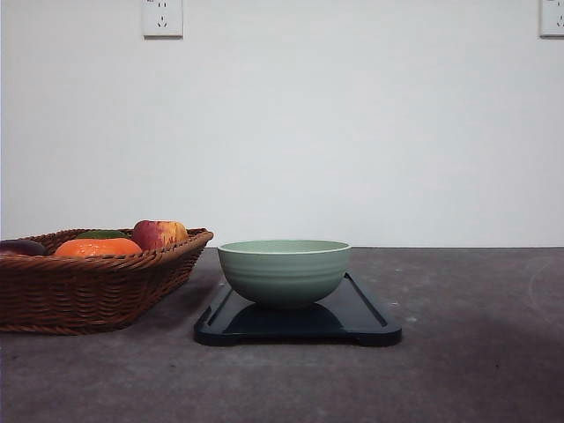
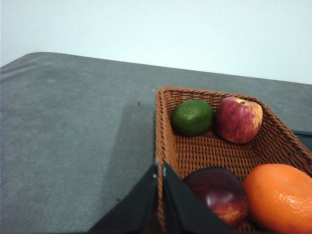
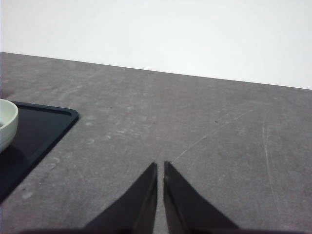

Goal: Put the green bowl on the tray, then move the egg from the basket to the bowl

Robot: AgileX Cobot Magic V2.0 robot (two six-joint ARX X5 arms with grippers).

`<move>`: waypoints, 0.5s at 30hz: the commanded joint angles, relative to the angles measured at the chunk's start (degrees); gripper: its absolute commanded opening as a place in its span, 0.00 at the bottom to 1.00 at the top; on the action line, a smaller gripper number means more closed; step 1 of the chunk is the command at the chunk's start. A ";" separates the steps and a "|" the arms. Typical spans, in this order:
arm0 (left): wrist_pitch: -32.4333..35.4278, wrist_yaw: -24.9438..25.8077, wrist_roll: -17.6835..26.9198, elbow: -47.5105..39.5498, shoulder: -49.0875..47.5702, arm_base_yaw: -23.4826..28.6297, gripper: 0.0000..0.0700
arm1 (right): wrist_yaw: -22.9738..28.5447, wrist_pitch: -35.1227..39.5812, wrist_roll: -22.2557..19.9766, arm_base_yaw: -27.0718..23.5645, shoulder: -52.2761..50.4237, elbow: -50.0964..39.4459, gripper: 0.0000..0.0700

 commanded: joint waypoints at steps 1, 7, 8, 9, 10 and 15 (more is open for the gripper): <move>0.68 -0.05 -0.26 -1.11 -0.13 -0.02 0.00 | 0.15 0.44 0.63 0.00 0.07 -0.24 0.02; 0.68 -0.07 -0.24 -1.11 -0.13 -0.02 0.00 | 0.15 0.44 0.63 -0.02 0.07 -0.24 0.02; 0.68 -0.06 -0.24 -1.11 -0.13 -0.02 0.00 | 0.15 0.44 0.63 -0.02 0.07 -0.24 0.02; 0.68 -0.04 -0.24 -1.11 -0.13 -0.02 0.00 | 0.15 0.44 0.63 0.00 0.07 -0.24 0.02; 0.68 -0.04 -0.24 -1.11 -0.13 -0.02 0.00 | 0.15 0.46 0.63 0.00 0.07 -0.24 0.02; 0.68 -0.07 -0.24 -1.11 -0.13 -0.02 0.00 | 0.15 0.44 0.63 -0.02 0.07 -0.24 0.02</move>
